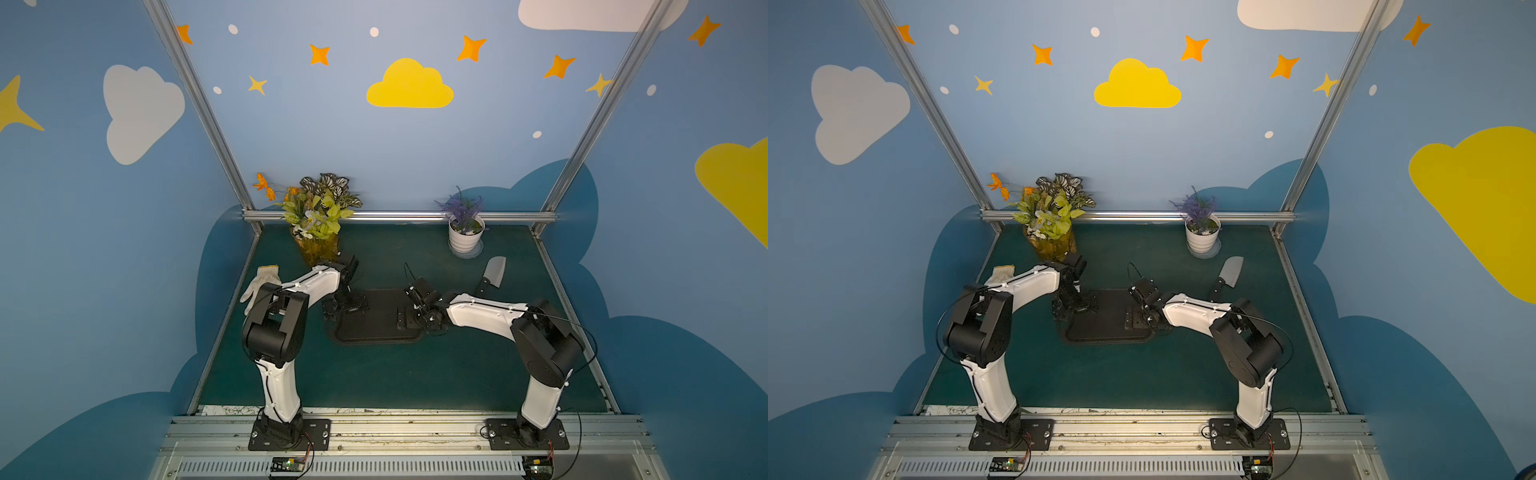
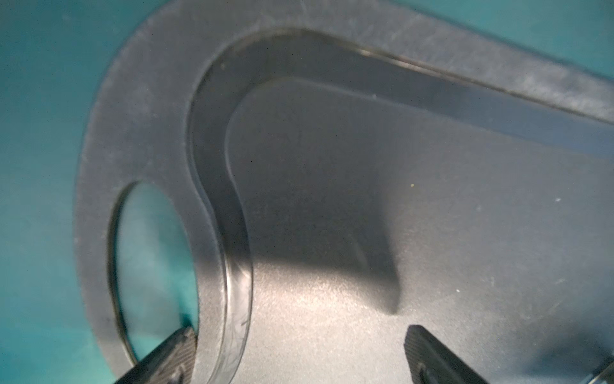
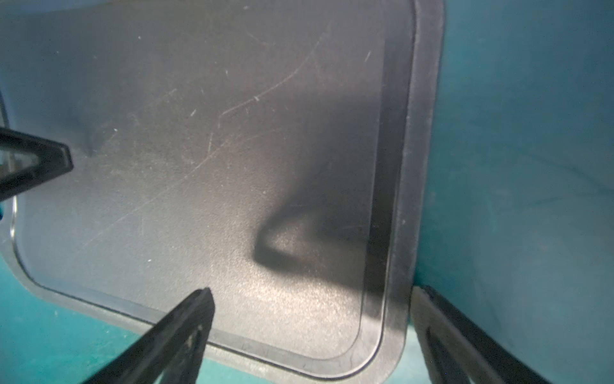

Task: Align the knife with the edge of the cutting board
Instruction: Move the work surface to the center of the board.

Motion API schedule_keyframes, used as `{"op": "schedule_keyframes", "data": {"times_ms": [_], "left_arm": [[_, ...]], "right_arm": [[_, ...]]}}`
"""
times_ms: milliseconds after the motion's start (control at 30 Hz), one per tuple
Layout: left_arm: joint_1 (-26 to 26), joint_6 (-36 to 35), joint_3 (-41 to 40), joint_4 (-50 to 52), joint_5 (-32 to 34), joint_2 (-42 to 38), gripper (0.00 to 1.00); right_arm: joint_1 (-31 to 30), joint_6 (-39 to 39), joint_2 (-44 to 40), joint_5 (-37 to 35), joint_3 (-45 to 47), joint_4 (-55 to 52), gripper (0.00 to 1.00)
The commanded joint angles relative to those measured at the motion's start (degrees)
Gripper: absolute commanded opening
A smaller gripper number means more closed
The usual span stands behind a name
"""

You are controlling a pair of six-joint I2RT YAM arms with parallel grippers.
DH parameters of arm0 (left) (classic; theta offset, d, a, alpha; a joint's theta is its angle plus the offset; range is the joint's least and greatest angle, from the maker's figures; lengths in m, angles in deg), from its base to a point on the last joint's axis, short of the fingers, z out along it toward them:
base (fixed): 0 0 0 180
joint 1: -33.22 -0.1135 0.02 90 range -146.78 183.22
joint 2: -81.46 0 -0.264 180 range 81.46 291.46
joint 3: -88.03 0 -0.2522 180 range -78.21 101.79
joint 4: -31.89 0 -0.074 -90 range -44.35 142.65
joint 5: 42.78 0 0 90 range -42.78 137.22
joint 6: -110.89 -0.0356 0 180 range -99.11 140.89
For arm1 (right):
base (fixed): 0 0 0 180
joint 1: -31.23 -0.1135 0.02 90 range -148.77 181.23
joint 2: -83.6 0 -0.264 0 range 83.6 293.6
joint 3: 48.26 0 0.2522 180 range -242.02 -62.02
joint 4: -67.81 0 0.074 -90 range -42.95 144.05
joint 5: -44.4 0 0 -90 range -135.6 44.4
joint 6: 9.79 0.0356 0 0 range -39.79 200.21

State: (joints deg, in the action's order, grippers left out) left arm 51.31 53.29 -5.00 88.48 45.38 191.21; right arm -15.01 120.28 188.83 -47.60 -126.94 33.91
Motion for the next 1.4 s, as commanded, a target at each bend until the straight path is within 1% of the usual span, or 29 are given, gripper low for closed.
{"op": "schedule_keyframes", "data": {"times_ms": [0,267,400,767,1367], "left_arm": [[2.8,2.1,-1.1,-4.5,-8.7,1.9,1.00],[5.9,5.0,2.0,-5.5,-8.8,4.5,1.00],[7.6,5.6,5.1,-4.7,-8.7,6.6,1.00],[10.8,7.3,10.4,-3.8,-8.6,10.3,1.00],[14.6,9.3,14.3,-3.3,-8.1,13.8,1.00]], "right_arm": [[1.0,0.6,-1.7,0.7,1.4,-2.0,0.97],[4.5,-0.8,-3.2,1.6,3.6,-0.9,0.97],[6.4,-1.3,-3.6,2.0,4.6,-0.5,0.98],[11.4,-2.8,-4.9,3.7,7.1,-0.5,0.98],[13.5,-3.0,-7.6,3.4,11.8,-0.1,0.97]]}}
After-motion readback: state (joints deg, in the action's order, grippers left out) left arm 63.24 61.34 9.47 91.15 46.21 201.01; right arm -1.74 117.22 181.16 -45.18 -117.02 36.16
